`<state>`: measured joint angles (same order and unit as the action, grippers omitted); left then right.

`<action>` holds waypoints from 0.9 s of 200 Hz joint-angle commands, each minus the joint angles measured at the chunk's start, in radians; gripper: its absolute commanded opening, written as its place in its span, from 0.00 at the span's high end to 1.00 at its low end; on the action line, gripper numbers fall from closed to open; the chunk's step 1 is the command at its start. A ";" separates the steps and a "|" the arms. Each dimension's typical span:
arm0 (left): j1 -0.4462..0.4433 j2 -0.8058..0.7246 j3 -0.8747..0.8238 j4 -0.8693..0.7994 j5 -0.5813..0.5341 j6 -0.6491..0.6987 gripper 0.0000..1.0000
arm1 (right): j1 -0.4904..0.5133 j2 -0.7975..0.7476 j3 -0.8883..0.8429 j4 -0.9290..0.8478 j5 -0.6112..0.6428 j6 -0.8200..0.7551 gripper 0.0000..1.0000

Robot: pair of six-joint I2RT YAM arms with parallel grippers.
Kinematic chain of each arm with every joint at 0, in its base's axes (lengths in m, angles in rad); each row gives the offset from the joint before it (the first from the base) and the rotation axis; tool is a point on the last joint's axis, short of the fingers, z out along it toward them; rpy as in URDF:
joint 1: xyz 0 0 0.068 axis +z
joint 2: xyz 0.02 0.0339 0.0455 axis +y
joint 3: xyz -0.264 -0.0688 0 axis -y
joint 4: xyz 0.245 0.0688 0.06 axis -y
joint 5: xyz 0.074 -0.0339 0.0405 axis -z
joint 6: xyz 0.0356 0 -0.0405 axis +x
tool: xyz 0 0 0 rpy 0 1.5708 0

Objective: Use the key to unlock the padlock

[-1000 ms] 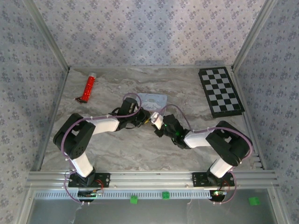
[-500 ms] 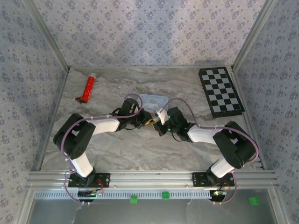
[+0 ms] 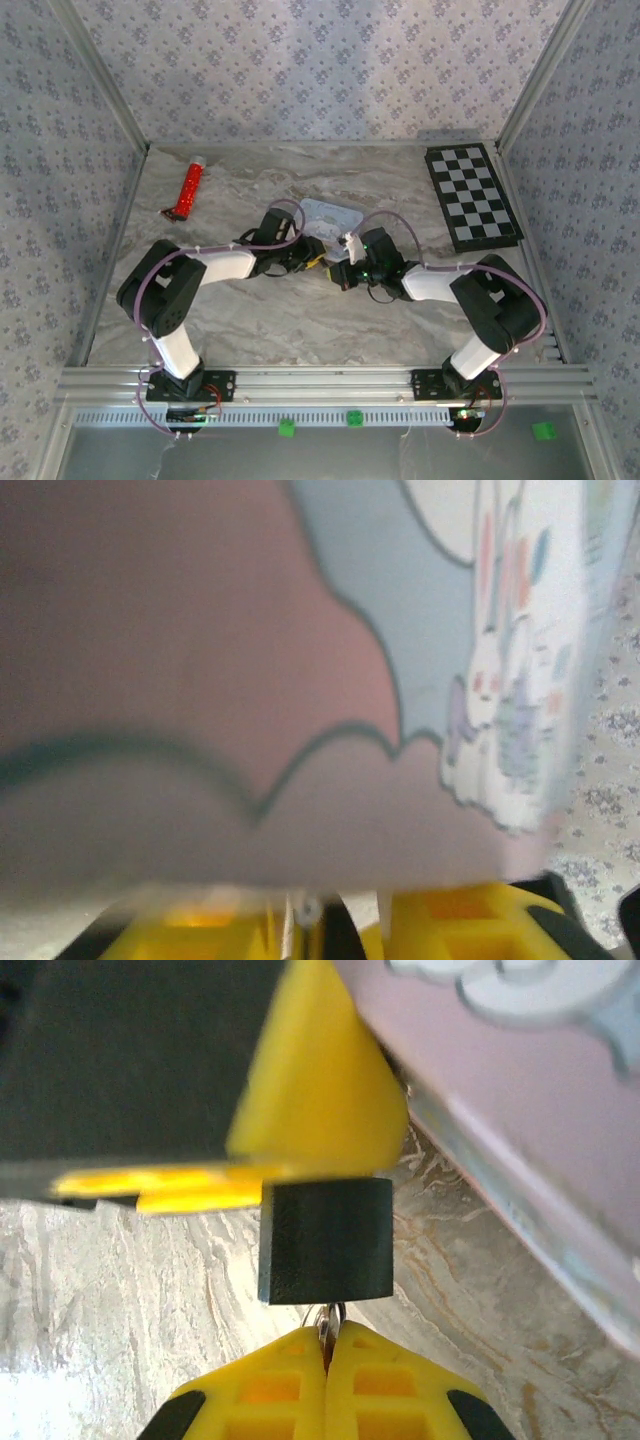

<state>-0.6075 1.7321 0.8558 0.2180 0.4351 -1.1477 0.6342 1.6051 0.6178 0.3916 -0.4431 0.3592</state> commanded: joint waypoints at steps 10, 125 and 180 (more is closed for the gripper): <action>0.034 0.005 0.045 -0.053 -0.011 0.046 0.64 | -0.001 0.016 0.020 -0.015 -0.077 0.034 1.00; 0.122 -0.172 0.111 -0.369 -0.195 0.269 0.36 | -0.072 0.050 0.025 0.003 -0.091 0.116 1.00; 0.172 -0.029 0.276 -0.439 -0.154 0.369 0.33 | -0.086 0.052 0.030 0.006 -0.109 0.132 1.00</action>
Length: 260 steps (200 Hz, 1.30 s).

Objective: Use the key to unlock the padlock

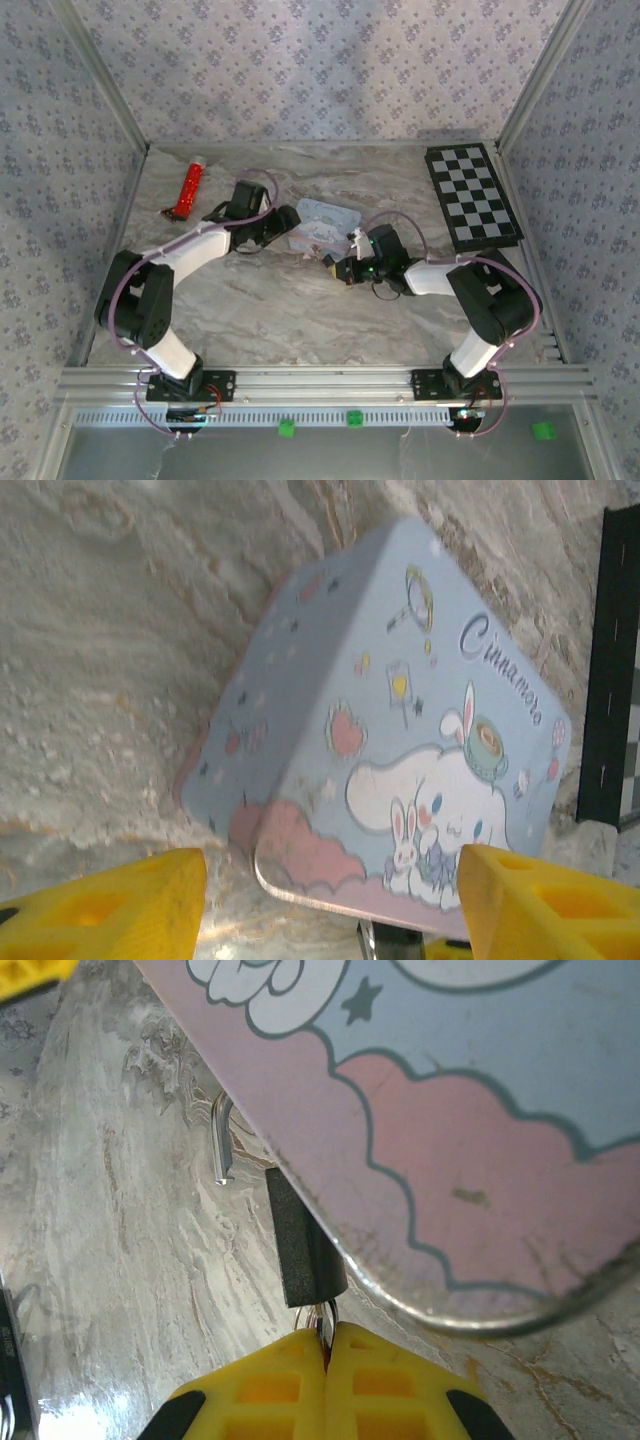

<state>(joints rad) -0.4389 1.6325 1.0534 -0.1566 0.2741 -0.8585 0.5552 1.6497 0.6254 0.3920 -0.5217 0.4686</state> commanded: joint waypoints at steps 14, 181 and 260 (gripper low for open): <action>0.003 0.113 0.120 -0.081 0.016 0.098 0.33 | -0.007 0.007 0.020 0.004 -0.026 0.025 1.00; -0.161 0.204 0.065 0.026 -0.114 -0.069 0.36 | -0.150 -0.017 -0.005 -0.068 0.039 0.097 1.00; -0.200 0.184 0.038 0.042 -0.191 -0.148 0.36 | -0.120 -0.094 -0.093 -0.029 0.100 0.215 0.99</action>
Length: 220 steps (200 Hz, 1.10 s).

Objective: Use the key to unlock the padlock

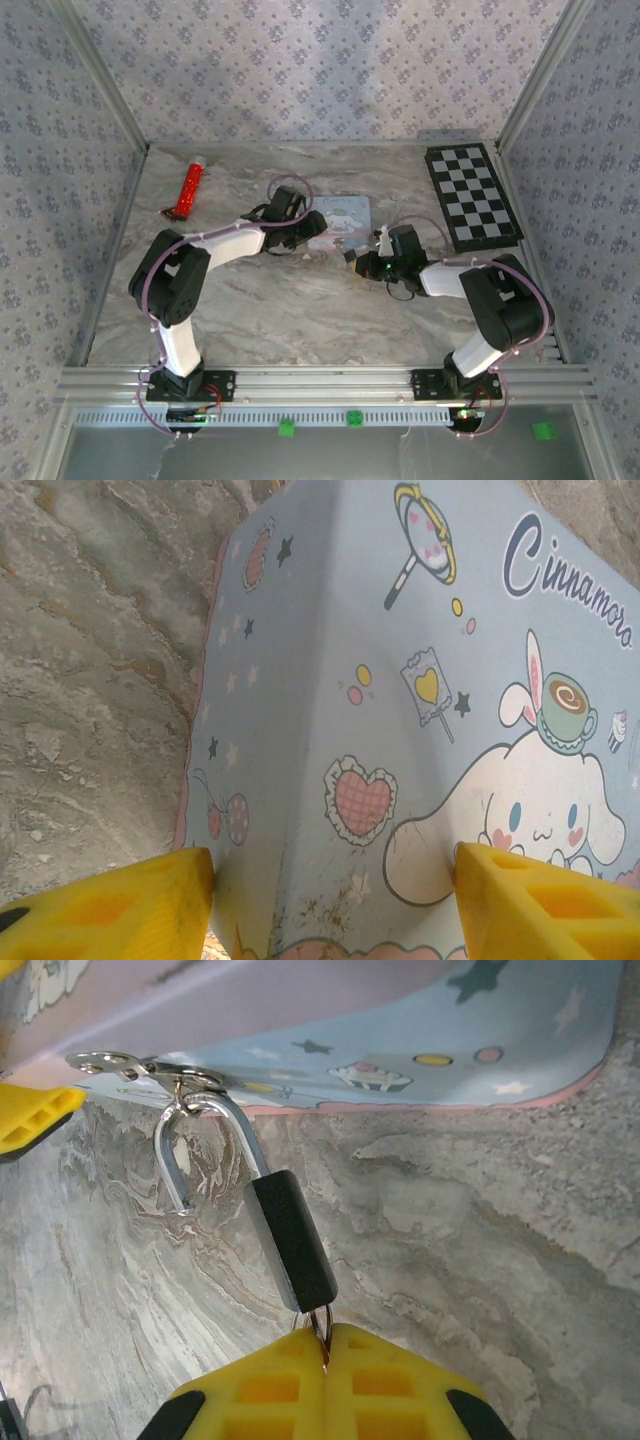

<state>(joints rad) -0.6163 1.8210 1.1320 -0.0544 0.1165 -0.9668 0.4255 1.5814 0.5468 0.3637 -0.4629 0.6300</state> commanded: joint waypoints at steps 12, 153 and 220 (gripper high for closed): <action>-0.031 -0.009 -0.053 -0.044 -0.038 -0.056 0.36 | 0.010 -0.024 -0.014 0.011 0.024 0.059 0.96; -0.059 -0.028 -0.113 0.022 -0.048 -0.122 0.37 | -0.089 0.070 0.097 -0.056 -0.168 -0.123 0.67; -0.060 -0.034 -0.118 0.024 -0.043 -0.131 0.37 | -0.019 0.170 0.183 -0.099 -0.057 -0.175 0.65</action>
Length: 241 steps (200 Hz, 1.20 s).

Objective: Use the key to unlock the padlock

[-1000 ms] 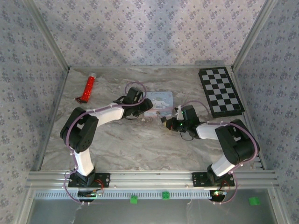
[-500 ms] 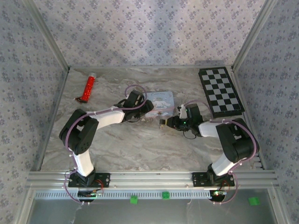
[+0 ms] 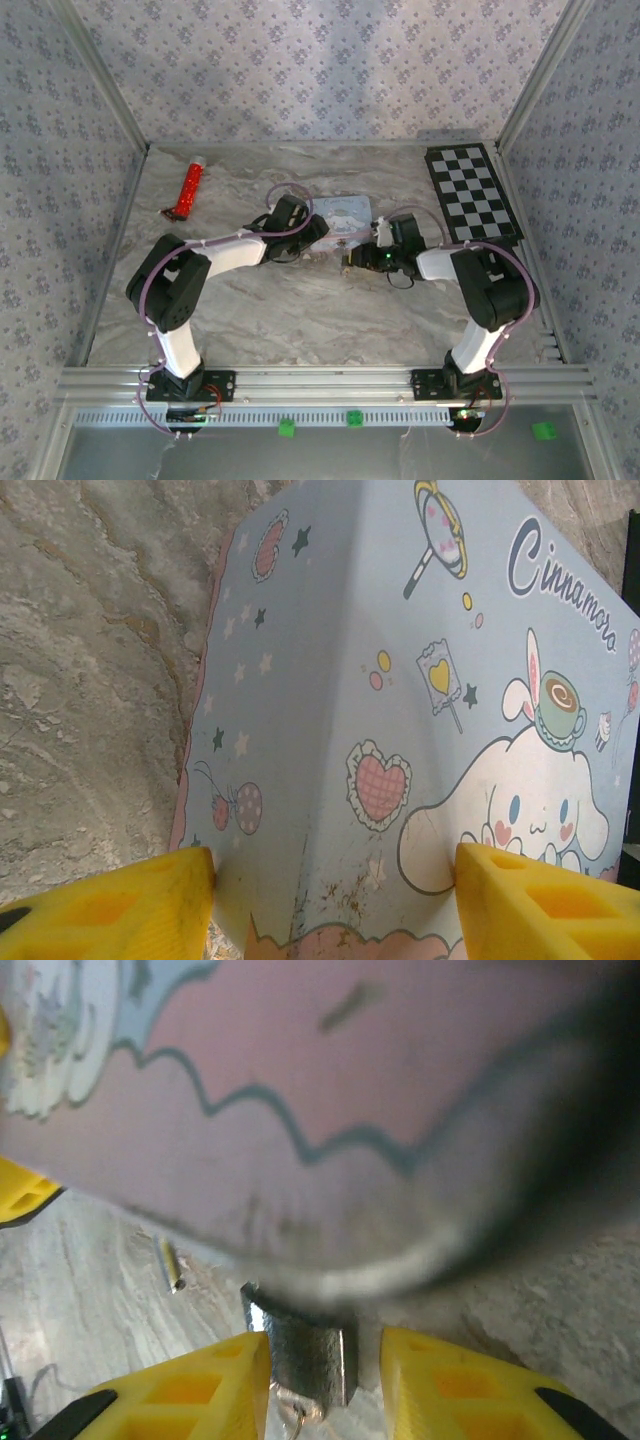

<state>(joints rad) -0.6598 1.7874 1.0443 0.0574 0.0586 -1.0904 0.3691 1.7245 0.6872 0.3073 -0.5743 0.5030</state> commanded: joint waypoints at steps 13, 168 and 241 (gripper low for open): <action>-0.017 -0.001 -0.032 -0.084 0.015 -0.009 0.37 | 0.054 0.036 0.048 -0.054 0.077 -0.055 0.64; -0.018 -0.008 -0.061 -0.067 -0.001 -0.027 0.37 | 0.102 0.036 0.037 0.015 0.067 0.066 0.81; -0.026 -0.017 -0.092 -0.044 -0.018 -0.062 0.39 | 0.081 -0.011 -0.011 0.100 0.068 0.213 0.92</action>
<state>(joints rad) -0.6632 1.7664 0.9916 0.1146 0.0322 -1.1389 0.4595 1.7401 0.7017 0.4229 -0.4969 0.6361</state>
